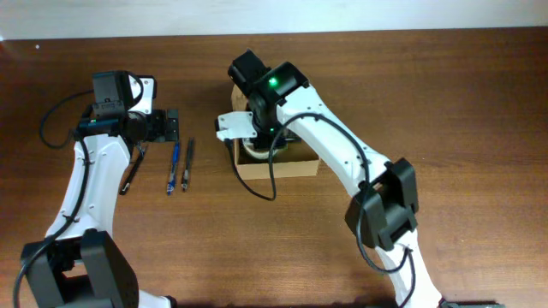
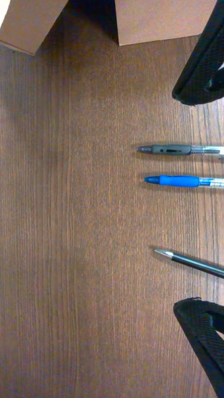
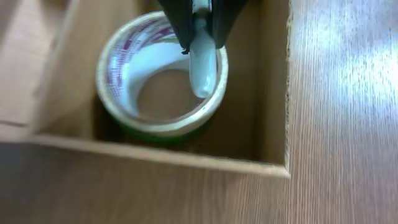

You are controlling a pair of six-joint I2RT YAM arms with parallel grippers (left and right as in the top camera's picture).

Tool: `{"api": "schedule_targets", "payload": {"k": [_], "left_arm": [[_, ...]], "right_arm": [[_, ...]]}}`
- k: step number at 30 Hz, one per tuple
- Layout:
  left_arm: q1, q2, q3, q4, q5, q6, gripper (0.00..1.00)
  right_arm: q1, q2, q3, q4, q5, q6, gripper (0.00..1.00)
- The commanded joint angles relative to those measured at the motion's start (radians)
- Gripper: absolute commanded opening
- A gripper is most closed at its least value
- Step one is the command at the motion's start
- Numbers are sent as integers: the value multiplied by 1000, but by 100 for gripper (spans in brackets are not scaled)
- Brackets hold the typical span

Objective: Pack container
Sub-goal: 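Carry the black marker into the box and release it, then withdraw the right arm and swing the left gripper toward the pens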

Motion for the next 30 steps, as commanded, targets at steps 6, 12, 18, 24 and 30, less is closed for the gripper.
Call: {"api": "schedule_targets", "payload": {"k": [6,12,18,24,30], "left_arm": [[3,3,16,0,1,17,99],[3,3,16,0,0,17,99],[3,3,16,0,0,17,99],[3,3,16,0,1,17,99],[2,3,16,4,21,16,99]], "right_arm": [[2,53,-31,-42,-45,46,4],[3,53,-33,-93,-64,46,10],[3,38,-4,-106,-66,107,46],[-28,-110,185,-75,8,446,45],[-193,-306,247,-26,69,772,54]]}}
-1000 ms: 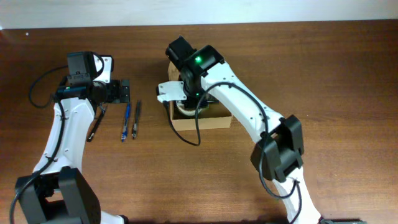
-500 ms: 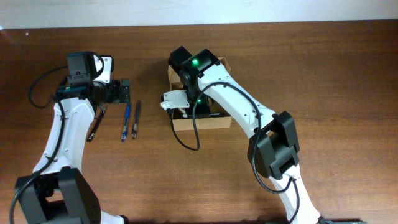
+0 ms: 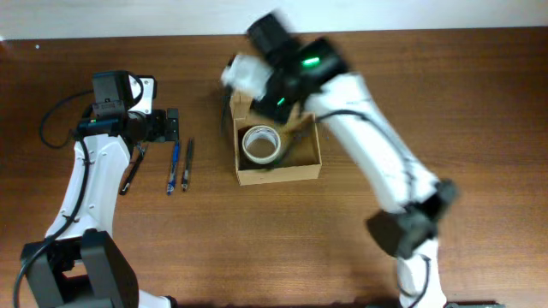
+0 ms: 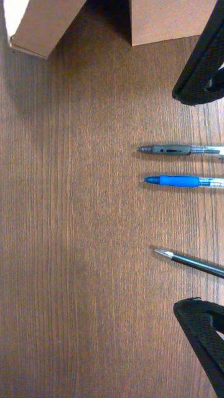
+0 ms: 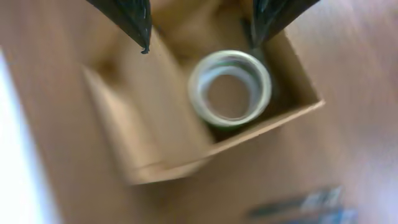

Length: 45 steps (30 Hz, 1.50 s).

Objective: Pack container
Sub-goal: 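Withdraw the right arm and swing the left gripper toward the pens, then lower the left gripper onto the leftmost black pen and grasp it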

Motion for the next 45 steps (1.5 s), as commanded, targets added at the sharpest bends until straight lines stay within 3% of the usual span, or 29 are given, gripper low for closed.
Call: {"api": "schedule_targets", "payload": {"k": [1,7,10,12,17,20,23,29,33,34,36,45], "left_arm": [[2,3,16,1,35,16,99],[3,-1,19,-29,37,17,99],[3,-2,57,-106,37,18,99],[3,-5,127,-172,30,42,99],[3,-18,421,-370,-114,89,99],[16,-17,599,-506,-195,157,99],[87,-17,668,-605,-197,212,99],[241,119,666,-740,7,241,100],[267,282,666,-761,9,312,89],[265,323,666,-760,9,344,77],[256,396,666,-763,8,378,70],[228,600,665,-703,-26,439,65]], "right_arm": [[-156,-167,43,8,50,273,54],[-534,-211,34,-83,49,521,58],[-718,-211,-12,-92,26,563,75],[-831,-209,-37,-78,-32,563,99],[-1002,-209,-93,-71,-95,563,99],[-1041,-206,-102,-71,-94,563,99],[-1049,-206,-102,-71,-94,563,99],[-1049,-206,-102,-71,-94,563,99],[-1049,-206,-102,-71,-94,563,99],[-1049,-206,-102,-71,-94,563,99],[-1049,-206,-102,-71,-94,563,99],[-1049,-206,-102,-71,-94,563,99]]}}
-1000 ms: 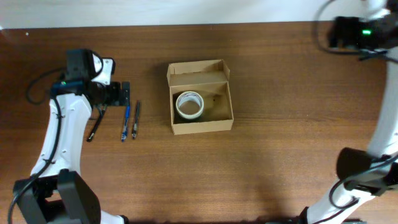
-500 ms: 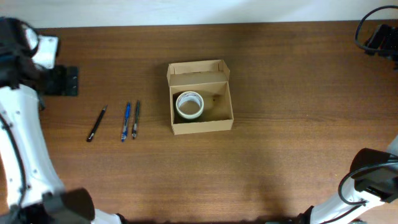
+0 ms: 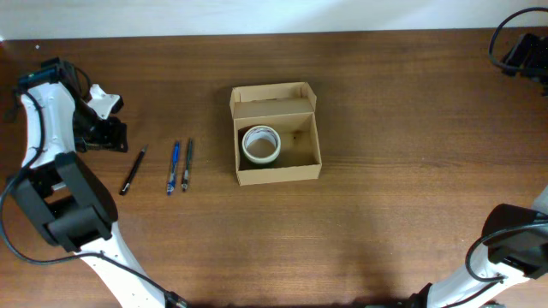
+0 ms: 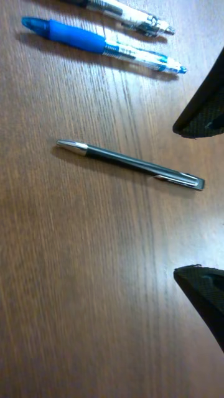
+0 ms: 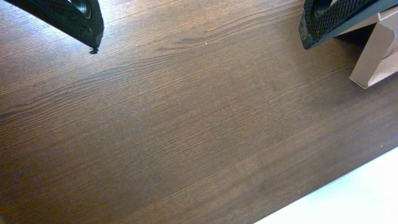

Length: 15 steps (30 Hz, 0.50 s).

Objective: Pack container
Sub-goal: 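Lower the left gripper onto the leftmost black pen and grasp it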

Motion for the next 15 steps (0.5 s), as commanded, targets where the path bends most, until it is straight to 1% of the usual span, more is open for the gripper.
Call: {"api": "schedule_targets", "payload": {"k": [1,5,7,9,15], "left_arm": [[-34,58,2,3,-35,38,65],[-103,108,-19,2,-88,37,64],[-149,126,-38,4,-171,37,59],[-174,129,-65,19,-199,33,57],[-177,129,-184,101,-219,19,55]], "right_arm": [[-4,-11,-8,2,-12,1,99],[-4,-11,-8,3,-12,1,99],[-4,-11,-8,3,-12,1,99],[-4,-11,-8,3,-12,1,99],[-4,-11,-8,3,-12,1,99]]}}
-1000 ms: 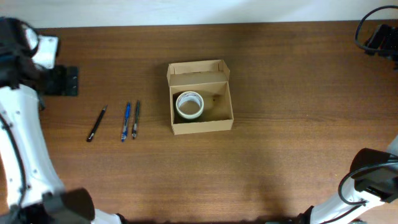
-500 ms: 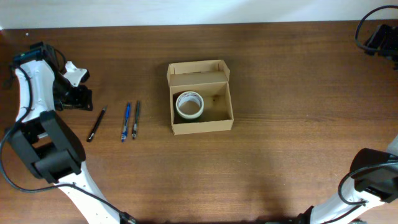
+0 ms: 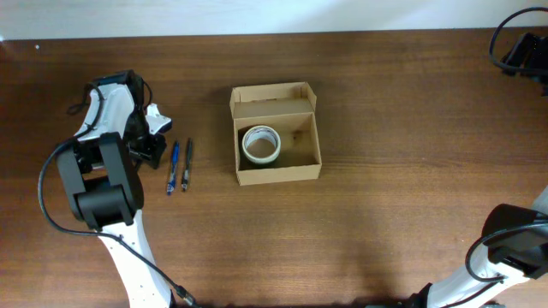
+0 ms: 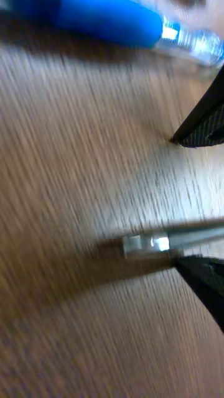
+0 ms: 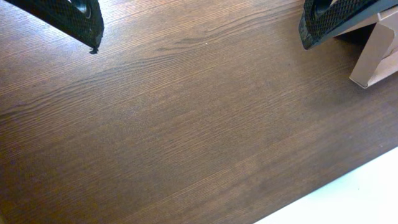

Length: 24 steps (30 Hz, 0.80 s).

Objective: Pack container
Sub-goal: 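Lower the left gripper onto the leftmost black pen and grasp it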

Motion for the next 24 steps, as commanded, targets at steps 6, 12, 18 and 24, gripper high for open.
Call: {"api": "schedule_targets", "payload": {"k": [6,12,18,24], "left_arm": [[44,17,-71,45,-20,-26,48],[45,17,-71,-26,34,88,38],[64,17,-71,-42,36,172,33],[73,17,-71,-16,40,192,14]], "right_arm": [[-4,-11,-8,2,-12,1,99],[-4,-11,-8,3,-12,1,99],[-4,-11,-8,3,-12,1,99],[-4,-11,-8,2,-12,1,99]]}}
